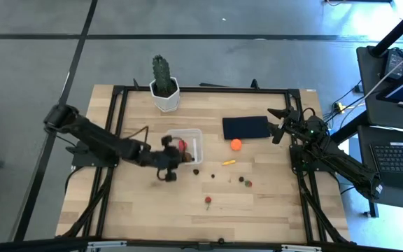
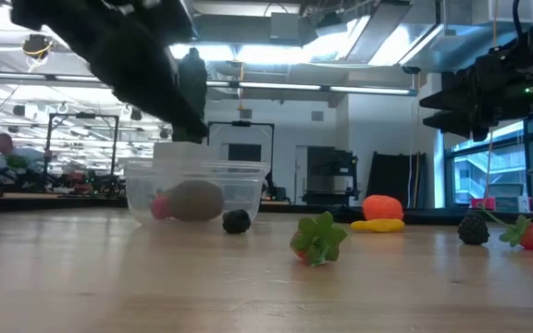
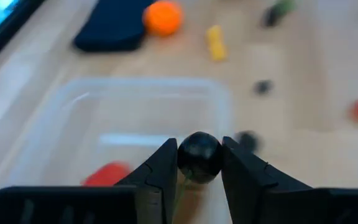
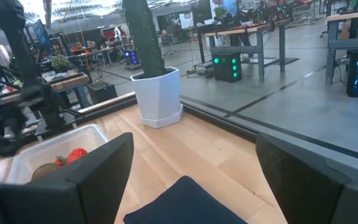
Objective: Pick and placing Produce into tupperware
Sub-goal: Put the top black cherry into the transparent container, then put the left blackberry into the transparent container
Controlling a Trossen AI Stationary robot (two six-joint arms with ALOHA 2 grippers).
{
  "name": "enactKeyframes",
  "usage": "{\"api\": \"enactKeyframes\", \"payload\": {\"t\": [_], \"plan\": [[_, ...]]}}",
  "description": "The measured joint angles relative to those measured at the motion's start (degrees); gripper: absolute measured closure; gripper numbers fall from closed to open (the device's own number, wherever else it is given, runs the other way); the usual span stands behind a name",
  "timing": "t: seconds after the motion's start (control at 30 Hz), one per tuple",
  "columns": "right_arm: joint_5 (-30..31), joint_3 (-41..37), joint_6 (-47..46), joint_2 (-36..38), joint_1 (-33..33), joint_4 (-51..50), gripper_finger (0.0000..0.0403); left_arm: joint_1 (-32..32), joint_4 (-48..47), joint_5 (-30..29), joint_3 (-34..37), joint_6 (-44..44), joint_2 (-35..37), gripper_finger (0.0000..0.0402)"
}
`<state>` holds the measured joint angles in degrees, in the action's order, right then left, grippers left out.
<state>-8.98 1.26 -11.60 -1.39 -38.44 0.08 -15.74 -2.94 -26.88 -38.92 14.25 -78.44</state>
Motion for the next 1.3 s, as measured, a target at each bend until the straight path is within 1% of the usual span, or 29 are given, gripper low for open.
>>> {"api": "enactKeyframes", "payload": {"t": [0.07,0.2,0.37,0.53,0.83,1.0,1.3], "plan": [[0.01,0.02,0.04,0.0,0.01,-0.02,0.0063,3.01,-2.67,0.27,0.01,0.29,0.24,0.0297],[0.01,0.02,0.08,0.0,-0.01,-0.02,0.0063,8.76,-4.77,4.65,0.02,0.38,-0.43,0.0281],[0.01,0.02,0.1,0.0,-0.01,-0.02,0.0063,12.98,-4.5,6.97,0.02,0.29,-0.73,0.0286],[0.01,0.0,0.17,0.0,0.0,-0.01,0.0063,14.67,-4.05,7.04,0.02,0.3,-0.73,0.029],[0.01,0.0,0.31,0.0,-0.01,0.0,0.0063,14.55,-3.94,7.06,0.02,0.65,-0.73,0.025],[0.01,0.0,0.31,0.0,0.01,-0.02,0.0063,14.55,-3.87,7.05,0.02,0.71,-0.73,0.0215],[0.01,0.0,0.31,0.0,-0.01,-0.02,0.0063,14.4,-2.55,7.04,0.02,0.71,-0.73,0.0115]]}}
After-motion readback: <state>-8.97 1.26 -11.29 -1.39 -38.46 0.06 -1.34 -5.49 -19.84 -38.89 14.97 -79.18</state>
